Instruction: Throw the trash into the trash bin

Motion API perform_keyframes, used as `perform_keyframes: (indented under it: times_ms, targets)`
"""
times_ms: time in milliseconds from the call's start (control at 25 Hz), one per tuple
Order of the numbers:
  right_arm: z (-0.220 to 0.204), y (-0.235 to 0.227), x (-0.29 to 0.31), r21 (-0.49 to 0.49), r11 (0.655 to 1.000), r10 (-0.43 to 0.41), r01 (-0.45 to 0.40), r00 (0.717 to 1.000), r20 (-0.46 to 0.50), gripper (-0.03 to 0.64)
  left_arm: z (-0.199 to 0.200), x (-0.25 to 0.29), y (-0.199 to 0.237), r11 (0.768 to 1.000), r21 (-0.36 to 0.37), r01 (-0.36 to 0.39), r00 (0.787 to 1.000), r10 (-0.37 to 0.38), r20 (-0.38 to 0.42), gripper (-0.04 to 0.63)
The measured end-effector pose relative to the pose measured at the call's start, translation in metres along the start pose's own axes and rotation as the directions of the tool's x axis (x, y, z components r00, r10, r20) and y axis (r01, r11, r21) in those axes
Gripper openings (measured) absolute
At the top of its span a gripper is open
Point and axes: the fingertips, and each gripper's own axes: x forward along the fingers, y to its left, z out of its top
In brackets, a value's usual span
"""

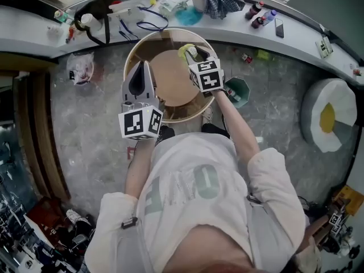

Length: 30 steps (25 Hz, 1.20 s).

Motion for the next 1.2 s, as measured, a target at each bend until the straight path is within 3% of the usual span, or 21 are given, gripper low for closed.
perform_keyframes:
  times_ms: [120,280,440,560,680,1200]
  targets:
    - [0.075,0.018,-0.046,-0.029,0.999,0.021,-0.015,0.975,0.219,0.141,0.021,0.004,-0.012,0.999,0.029,0.032,0.999,-0.033,0.043,0.012]
    - [0.153,0.033,-0.121,-0.047,0.999,0.015,0.009,0.879,0.477,0.14,0.055,0.006,-0.031,0.992,0.1,0.082,0.988,-0.094,0.123,0.012]
    - [0.199,0.044,-0.187,-0.079,0.996,0.011,0.05,0.777,0.629,0.138,0.082,0.011,-0.047,0.981,0.155,0.117,0.974,-0.144,0.173,0.012]
    - [0.211,0.049,-0.218,-0.102,0.991,0.007,0.084,0.736,0.677,0.137,0.093,0.012,-0.058,0.977,0.157,0.142,0.964,-0.172,0.201,0.011]
    - [0.211,0.046,-0.228,-0.089,0.992,-0.007,0.093,0.731,0.682,0.137,0.098,0.013,-0.068,0.972,0.157,0.173,0.955,-0.204,0.214,0.012]
    - [0.175,0.025,-0.238,-0.038,0.996,-0.04,0.083,0.773,0.633,0.137,0.075,0.017,-0.1,0.966,0.13,0.224,0.951,-0.246,0.189,0.012]
